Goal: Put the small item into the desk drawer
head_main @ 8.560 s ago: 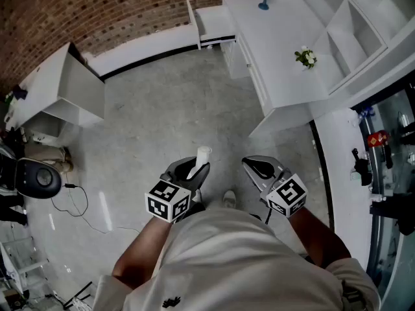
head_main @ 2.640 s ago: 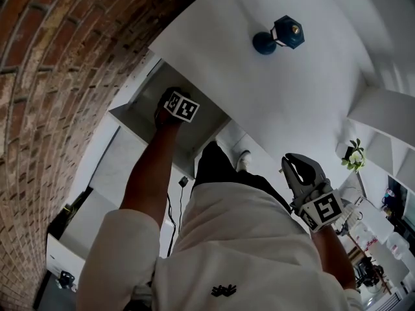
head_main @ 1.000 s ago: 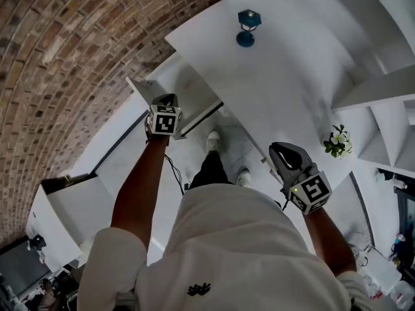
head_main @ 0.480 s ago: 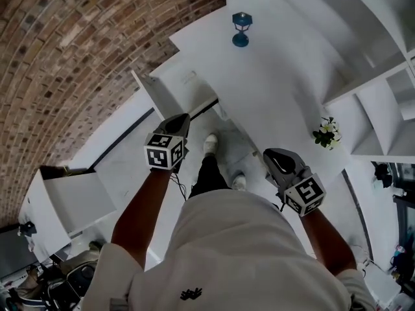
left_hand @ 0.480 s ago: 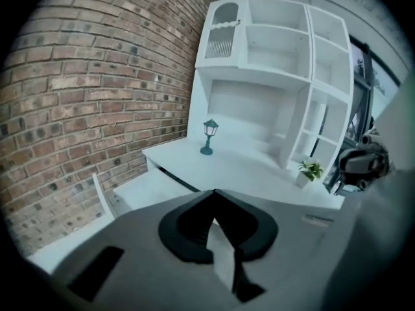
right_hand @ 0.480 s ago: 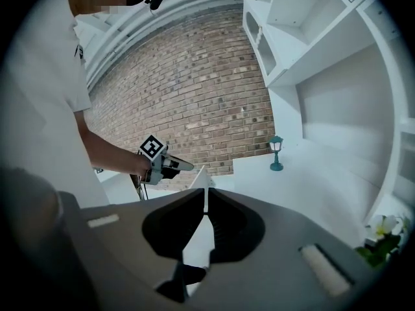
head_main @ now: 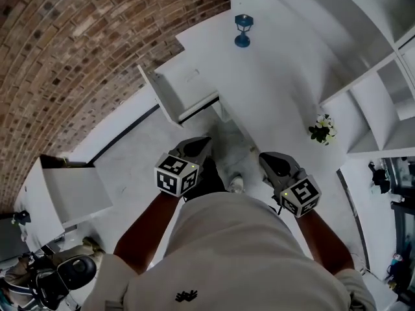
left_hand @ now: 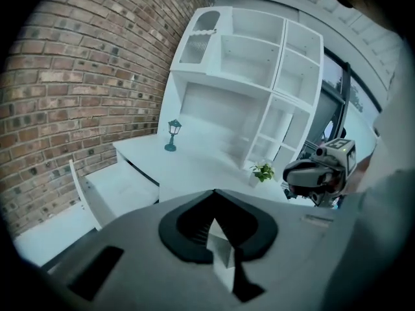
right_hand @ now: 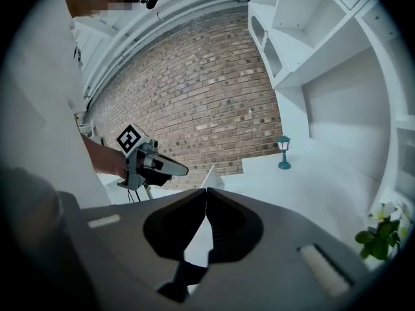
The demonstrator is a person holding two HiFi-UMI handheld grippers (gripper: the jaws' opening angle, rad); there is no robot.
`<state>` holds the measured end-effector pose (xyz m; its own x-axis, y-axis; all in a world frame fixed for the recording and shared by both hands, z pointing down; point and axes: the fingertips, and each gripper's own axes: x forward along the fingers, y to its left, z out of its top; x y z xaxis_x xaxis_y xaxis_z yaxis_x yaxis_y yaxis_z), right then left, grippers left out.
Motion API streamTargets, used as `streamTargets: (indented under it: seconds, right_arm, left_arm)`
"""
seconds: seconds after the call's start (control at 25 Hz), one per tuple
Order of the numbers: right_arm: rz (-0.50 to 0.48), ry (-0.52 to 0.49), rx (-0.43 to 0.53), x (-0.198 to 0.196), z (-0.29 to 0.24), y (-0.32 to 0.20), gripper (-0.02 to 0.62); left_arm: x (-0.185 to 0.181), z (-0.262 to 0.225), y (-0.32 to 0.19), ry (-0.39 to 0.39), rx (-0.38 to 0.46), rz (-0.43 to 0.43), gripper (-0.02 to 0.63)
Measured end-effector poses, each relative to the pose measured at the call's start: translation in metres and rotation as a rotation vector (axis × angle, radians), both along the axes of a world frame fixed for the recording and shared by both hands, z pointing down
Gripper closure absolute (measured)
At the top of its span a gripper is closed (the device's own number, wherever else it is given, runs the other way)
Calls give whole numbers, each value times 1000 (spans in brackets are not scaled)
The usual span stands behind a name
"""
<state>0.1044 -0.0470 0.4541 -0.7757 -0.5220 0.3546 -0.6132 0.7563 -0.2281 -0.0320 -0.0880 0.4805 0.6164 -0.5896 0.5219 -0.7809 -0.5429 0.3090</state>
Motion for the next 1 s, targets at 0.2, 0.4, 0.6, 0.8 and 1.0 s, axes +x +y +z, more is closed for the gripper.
streamTargets:
  seconds: [0.2, 0.4, 0.6, 0.8, 1.0]
  right_arm:
    - [-21, -5, 3, -6, -4, 10, 583]
    - [-26, 1, 4, -8, -6, 10, 583]
    - [-47, 4, 21, -15, -9, 7, 583]
    - [-76, 1, 20, -27, -7, 10, 583]
    - [-92, 5, 28, -33, -8, 14, 583]
  left_arm:
    - [9, -10, 12, -11, 26, 30, 598]
    - [13, -15, 20, -4, 22, 55, 597]
    - [11, -17, 22, 5, 27, 42, 597]
    - [6, -12, 28, 6, 20, 33, 598]
    - [2, -10, 33, 3, 13, 35, 598]
